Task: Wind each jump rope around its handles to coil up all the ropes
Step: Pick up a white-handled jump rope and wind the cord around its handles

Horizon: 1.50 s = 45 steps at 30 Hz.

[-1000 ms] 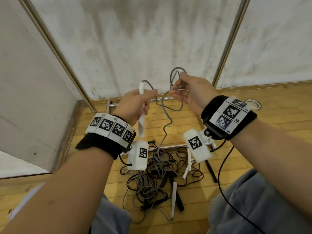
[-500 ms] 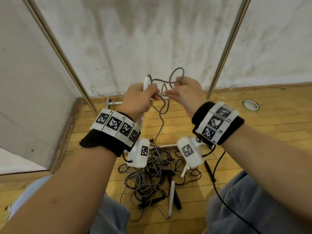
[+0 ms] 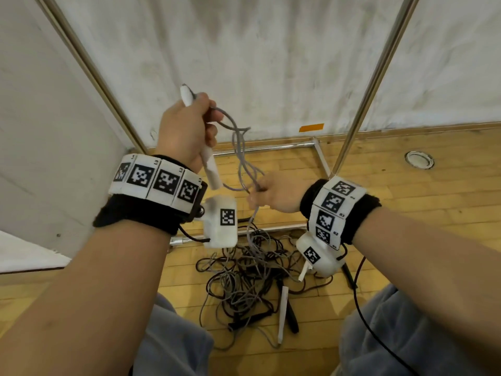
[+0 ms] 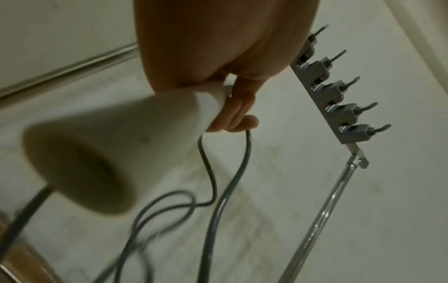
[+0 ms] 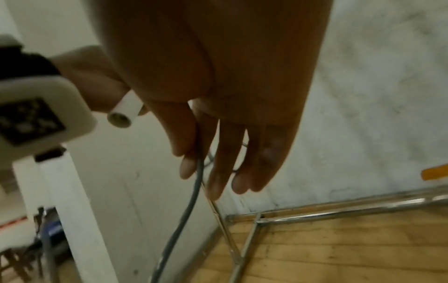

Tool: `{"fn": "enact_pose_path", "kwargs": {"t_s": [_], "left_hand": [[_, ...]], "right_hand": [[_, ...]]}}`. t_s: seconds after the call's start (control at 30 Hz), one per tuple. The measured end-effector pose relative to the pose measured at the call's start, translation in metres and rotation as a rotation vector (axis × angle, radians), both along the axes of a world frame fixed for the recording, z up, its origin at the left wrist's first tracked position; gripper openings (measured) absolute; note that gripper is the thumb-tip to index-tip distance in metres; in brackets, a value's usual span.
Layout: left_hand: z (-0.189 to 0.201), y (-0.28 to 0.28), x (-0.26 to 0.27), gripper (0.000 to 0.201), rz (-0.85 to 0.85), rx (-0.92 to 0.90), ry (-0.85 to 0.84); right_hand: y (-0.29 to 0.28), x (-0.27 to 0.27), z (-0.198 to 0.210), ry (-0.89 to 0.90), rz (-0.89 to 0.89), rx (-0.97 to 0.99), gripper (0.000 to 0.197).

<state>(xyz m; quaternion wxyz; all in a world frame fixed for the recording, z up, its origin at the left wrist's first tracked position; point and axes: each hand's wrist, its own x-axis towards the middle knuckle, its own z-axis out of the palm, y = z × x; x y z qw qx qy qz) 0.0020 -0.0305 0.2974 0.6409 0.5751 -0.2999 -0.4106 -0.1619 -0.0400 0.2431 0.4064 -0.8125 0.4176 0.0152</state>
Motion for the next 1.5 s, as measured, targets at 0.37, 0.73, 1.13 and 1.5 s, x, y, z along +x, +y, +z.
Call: {"fn": "enact_pose_path", "kwargs": {"t_s": [0.37, 0.73, 1.13, 1.5], "left_hand": [[-0.027, 0.01, -0.014, 0.008, -0.443, 0.161, -0.391], [-0.042, 0.014, -0.032, 0.022, -0.46, 0.181, -0.683], [-0.027, 0.006, -0.022, 0.019, -0.217, 0.032, -0.192], [-0.027, 0.013, -0.02, 0.021, -0.345, 0.106, -0.159]], "right_hand": [[-0.02, -0.012, 0.036, -0.9, -0.641, 0.275, 0.033], [-0.038, -0.041, 0.048, -1.235, -0.88, 0.384, 0.019], [0.003, -0.005, 0.001, -0.052, -0.083, -0.133, 0.019], [-0.011, -0.01, 0.035, -0.816, -0.619, 0.391, 0.031]]}}
